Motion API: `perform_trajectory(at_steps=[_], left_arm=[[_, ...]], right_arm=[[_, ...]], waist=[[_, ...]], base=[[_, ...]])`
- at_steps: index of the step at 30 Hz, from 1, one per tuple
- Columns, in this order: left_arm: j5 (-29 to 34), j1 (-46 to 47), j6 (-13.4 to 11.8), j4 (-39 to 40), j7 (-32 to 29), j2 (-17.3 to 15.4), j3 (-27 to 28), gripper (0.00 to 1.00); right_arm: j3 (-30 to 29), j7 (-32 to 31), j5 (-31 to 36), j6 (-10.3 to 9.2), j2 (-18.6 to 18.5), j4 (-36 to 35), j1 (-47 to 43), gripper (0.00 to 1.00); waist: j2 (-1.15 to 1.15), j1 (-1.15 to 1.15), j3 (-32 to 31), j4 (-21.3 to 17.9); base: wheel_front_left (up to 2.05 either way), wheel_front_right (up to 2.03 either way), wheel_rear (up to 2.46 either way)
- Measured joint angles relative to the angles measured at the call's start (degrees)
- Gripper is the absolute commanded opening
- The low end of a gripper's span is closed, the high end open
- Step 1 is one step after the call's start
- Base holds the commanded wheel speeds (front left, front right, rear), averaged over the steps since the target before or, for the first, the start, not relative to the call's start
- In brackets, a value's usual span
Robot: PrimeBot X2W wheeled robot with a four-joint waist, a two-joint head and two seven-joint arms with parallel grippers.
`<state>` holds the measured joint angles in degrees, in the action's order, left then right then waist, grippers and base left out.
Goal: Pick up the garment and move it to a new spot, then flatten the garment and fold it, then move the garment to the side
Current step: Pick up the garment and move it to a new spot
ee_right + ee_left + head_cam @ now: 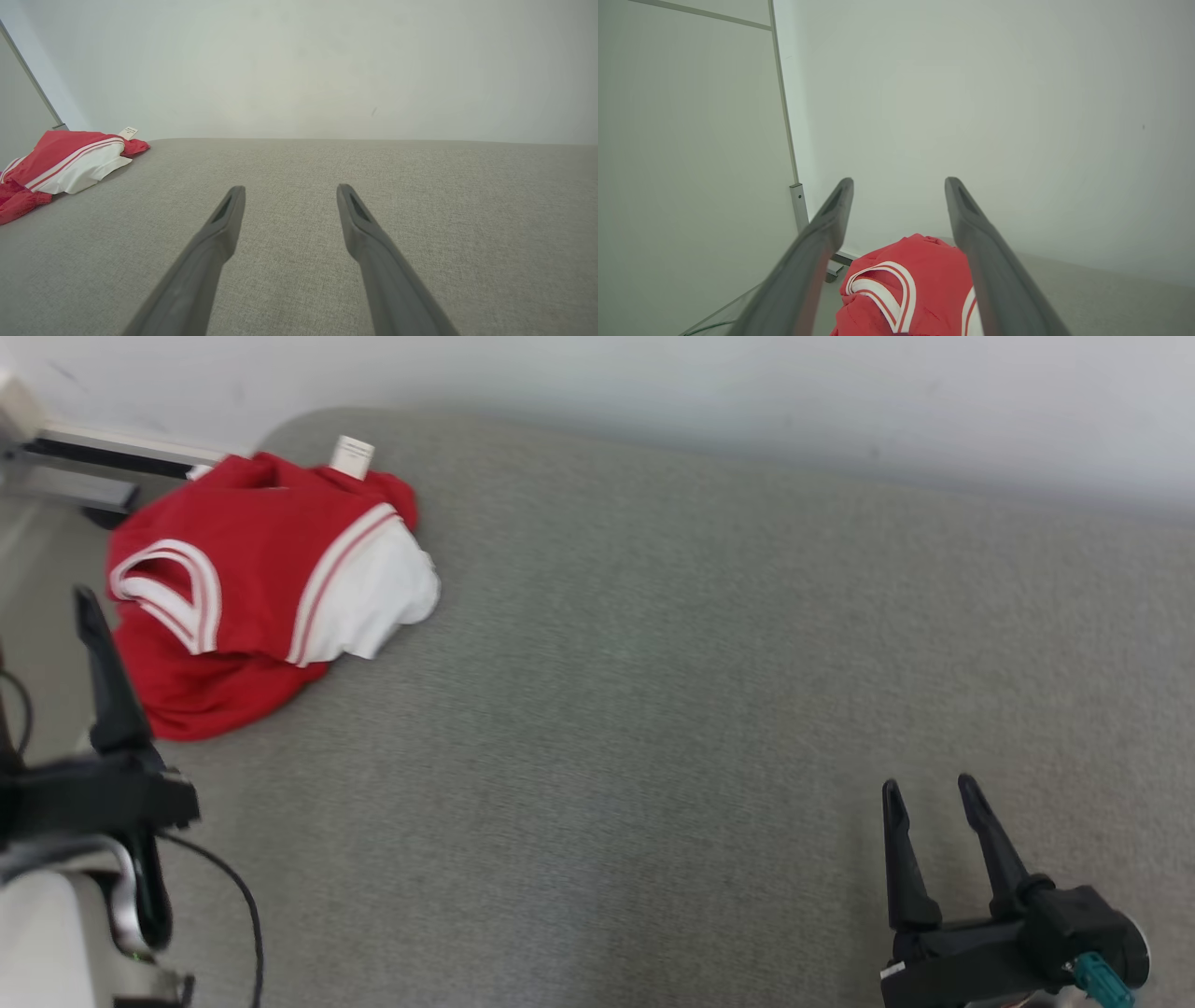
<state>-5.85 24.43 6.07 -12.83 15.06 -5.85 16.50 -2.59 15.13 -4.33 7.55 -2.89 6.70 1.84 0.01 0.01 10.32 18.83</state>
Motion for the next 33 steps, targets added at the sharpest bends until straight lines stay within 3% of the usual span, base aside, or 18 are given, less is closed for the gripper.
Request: perform_trajectory(at_steps=[5,19,26,33], left_arm=[[-3.4,6.8,0.6,-4.6,0.0,-0.9,3.8,1.0],[-5.9,20.2,1.3,-25.4,0.0,-13.2,6.2,1.0],[-6.8,25.4,1.3,-37.5,-4.8,-18.2,2.6,1.0],[-6.7,30.3,0.5,-48.3,-13.4,-20.2,0.5,1.0]], right_arm=[[-0.6,0.0,0.9,0.0,0.0,-2.2,0.9,1.0],[-1.6,0.0,0.7,0.0,-0.1,-7.4,3.9,1.0],[-1.8,0.0,0.8,0.0,0.0,-9.2,4.2,1.0],[-2.6,0.0,1.4,0.0,-0.2,-9.9,4.4,1.0]], waist=[[0.0,0.0,3.3,-3.5],[0.01,0.0,10.8,-12.5],[0.0,0.0,14.9,-15.5],[0.01,0.0,17.8,-17.0]], base=[[0.0,0.0,0.0],[0.0,0.0,0.0],[0.0,0.0,0.0],[0.0,0.0,0.0]])
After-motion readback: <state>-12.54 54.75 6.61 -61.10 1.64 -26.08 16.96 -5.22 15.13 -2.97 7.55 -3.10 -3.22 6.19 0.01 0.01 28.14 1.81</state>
